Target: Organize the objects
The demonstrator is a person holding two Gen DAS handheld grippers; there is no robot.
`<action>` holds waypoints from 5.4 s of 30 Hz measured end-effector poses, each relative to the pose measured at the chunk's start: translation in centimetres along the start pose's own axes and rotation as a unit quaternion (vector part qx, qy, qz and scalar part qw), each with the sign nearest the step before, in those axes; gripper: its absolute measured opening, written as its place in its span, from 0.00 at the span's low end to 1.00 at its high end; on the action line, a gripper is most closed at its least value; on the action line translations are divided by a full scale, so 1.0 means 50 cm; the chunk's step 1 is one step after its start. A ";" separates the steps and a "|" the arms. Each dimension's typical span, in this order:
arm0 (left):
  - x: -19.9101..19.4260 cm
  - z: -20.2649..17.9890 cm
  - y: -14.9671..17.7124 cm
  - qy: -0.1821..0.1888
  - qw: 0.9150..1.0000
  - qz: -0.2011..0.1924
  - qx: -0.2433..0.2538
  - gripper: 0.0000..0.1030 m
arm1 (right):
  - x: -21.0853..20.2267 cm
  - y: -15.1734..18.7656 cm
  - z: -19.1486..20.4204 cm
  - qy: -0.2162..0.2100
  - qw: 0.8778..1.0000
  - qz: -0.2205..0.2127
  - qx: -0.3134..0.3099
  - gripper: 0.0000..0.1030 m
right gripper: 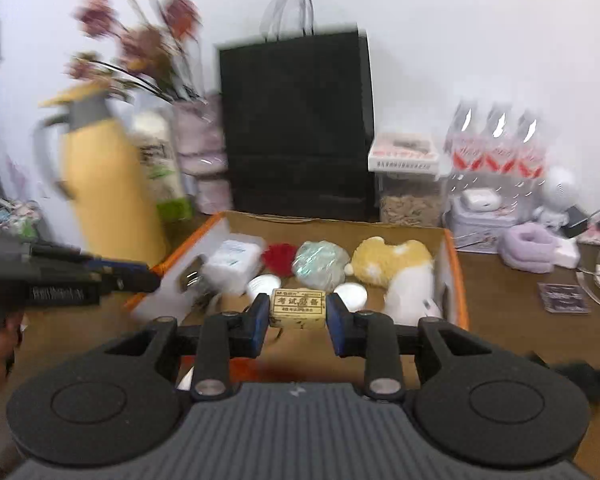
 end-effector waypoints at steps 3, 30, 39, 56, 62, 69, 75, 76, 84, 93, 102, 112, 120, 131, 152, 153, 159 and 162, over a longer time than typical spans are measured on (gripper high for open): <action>0.094 0.016 -0.028 0.001 0.999 0.052 -0.006 0.11 | 0.131 -0.028 -0.010 0.023 0.998 0.059 0.012 0.30; -0.298 -0.125 0.306 0.004 0.993 -0.105 0.053 0.77 | -0.237 0.312 0.069 0.006 0.998 -0.048 -0.038 1.00; -0.313 -0.149 0.564 -0.007 0.999 -0.043 0.004 0.85 | -0.339 0.605 0.055 0.042 0.999 -0.006 0.025 1.00; -0.225 -0.095 0.374 0.011 0.995 -0.090 -0.047 0.75 | -0.256 0.401 0.053 -0.016 0.994 -0.086 0.059 0.83; -0.049 -0.063 0.237 -0.005 0.999 -0.027 -0.045 0.47 | -0.049 0.278 0.055 -0.043 0.997 -0.010 0.062 0.64; 0.034 -0.066 0.209 0.039 0.997 0.016 -0.059 0.17 | 0.062 0.248 0.018 -0.123 0.979 0.031 0.161 0.35; -0.058 -0.100 0.234 0.102 0.993 -0.035 -0.053 0.00 | 0.003 0.268 0.020 -0.170 0.970 0.006 0.175 0.01; -0.077 -0.110 0.243 0.104 0.992 -0.046 -0.051 0.00 | -0.015 0.274 0.031 -0.165 0.972 -0.001 0.164 0.01; -0.084 -0.084 0.296 0.044 0.996 -0.031 -0.067 0.25 | -0.013 0.303 -0.011 -0.143 0.966 0.021 0.215 0.42; 0.060 -0.037 0.191 0.036 0.991 0.061 -0.110 0.30 | 0.113 0.248 0.004 -0.141 0.958 0.078 0.238 0.19; -0.073 -0.089 0.256 0.069 0.994 -0.013 -0.081 0.13 | -0.035 0.288 0.050 -0.143 0.972 0.013 0.186 0.13; -0.265 -0.197 0.429 0.048 0.995 -0.083 0.000 0.08 | -0.244 0.438 0.146 -0.053 0.996 -0.051 0.050 0.11; -0.265 -0.199 0.327 0.059 0.993 -0.098 0.030 0.08 | -0.260 0.350 0.116 -0.022 0.997 -0.075 0.025 0.10; -0.101 -0.109 -0.087 0.005 0.998 -0.046 0.040 0.08 | -0.062 -0.050 0.013 -0.017 1.000 -0.001 0.017 0.09; 0.001 0.008 -0.050 -0.074 0.997 0.004 0.008 0.60 | 0.086 -0.024 -0.026 0.018 0.996 0.065 0.052 0.62; -0.024 0.005 -0.033 -0.075 0.997 -0.006 0.010 0.62 | 0.066 -0.006 -0.029 0.021 0.997 0.054 0.054 0.65; -0.211 -0.015 0.145 -0.088 0.992 -0.092 -0.014 0.80 | -0.121 0.188 -0.004 0.048 0.998 -0.030 0.018 0.83; -0.298 -0.034 0.274 -0.066 0.990 -0.127 -0.018 0.84 | -0.218 0.318 0.017 0.055 0.997 -0.058 0.005 0.89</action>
Point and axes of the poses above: each gripper's, at about its wrist camera, not at the fingertips, and x roughly the way its jaws point, z to its left, y to its underside, the point moved 8 cm from there along x, roughly the way its jaws point, and after that the axes turned 14 degrees about z, right-handed, at the moved point
